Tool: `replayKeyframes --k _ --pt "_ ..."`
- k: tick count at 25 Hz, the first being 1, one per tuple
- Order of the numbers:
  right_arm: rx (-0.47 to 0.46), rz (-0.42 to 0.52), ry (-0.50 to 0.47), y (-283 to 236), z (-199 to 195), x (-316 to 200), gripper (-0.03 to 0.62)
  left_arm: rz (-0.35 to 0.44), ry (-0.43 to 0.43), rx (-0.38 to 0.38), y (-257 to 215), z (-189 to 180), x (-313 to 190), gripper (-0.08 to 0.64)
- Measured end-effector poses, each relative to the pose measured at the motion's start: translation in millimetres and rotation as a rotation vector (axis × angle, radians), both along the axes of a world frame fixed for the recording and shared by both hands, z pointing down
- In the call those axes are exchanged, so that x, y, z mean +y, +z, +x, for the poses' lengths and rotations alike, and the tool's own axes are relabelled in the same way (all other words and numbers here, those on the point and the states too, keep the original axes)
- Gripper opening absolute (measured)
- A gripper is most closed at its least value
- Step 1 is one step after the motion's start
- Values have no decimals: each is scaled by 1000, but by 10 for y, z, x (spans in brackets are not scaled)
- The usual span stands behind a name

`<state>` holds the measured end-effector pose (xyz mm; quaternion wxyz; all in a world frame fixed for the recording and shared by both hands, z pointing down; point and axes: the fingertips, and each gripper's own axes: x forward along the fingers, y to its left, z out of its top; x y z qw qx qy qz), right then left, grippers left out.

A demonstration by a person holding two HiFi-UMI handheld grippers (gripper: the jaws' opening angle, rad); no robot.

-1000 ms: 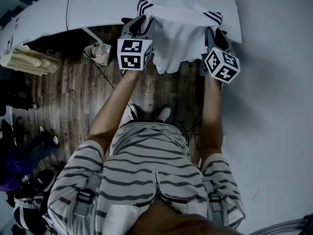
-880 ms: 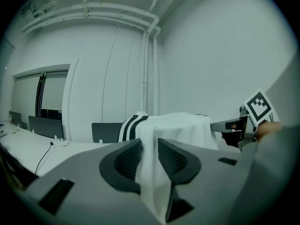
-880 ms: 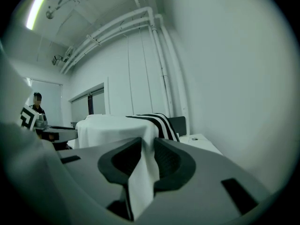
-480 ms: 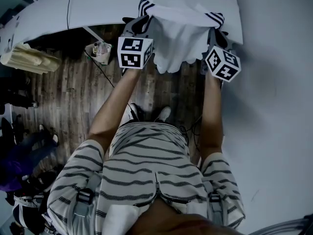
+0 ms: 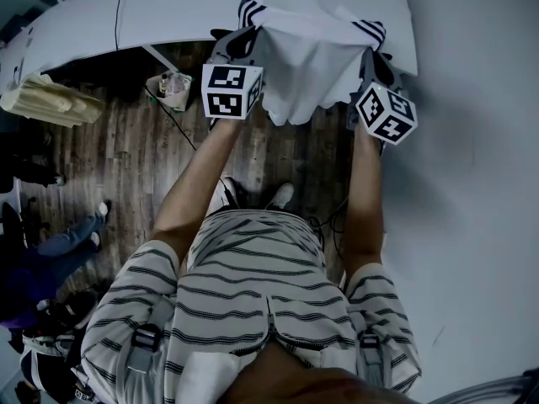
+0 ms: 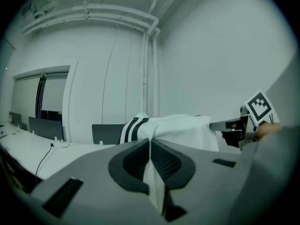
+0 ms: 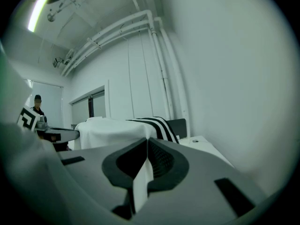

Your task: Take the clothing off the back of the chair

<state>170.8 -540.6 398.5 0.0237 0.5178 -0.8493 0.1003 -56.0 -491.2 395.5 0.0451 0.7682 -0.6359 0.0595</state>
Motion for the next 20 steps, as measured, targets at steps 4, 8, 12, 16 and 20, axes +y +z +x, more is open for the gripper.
replayKeyframes --k 4,8,12,16,20 --pt "-2 7 3 -36 29 16 25 5 -2 4 -26 3 27 29" --pt "-2 18 13 -100 48 33 25 15 -4 5 -94 3 43 29" --pt "-2 32 15 -152 69 50 25 24 -7 2 -151 30 46 29" --pt "0 49 20 -218 66 83 25 34 -8 1 -193 23 72 29" --pt "-1 62 21 -286 37 126 25 43 -10 1 -239 -12 115 29"
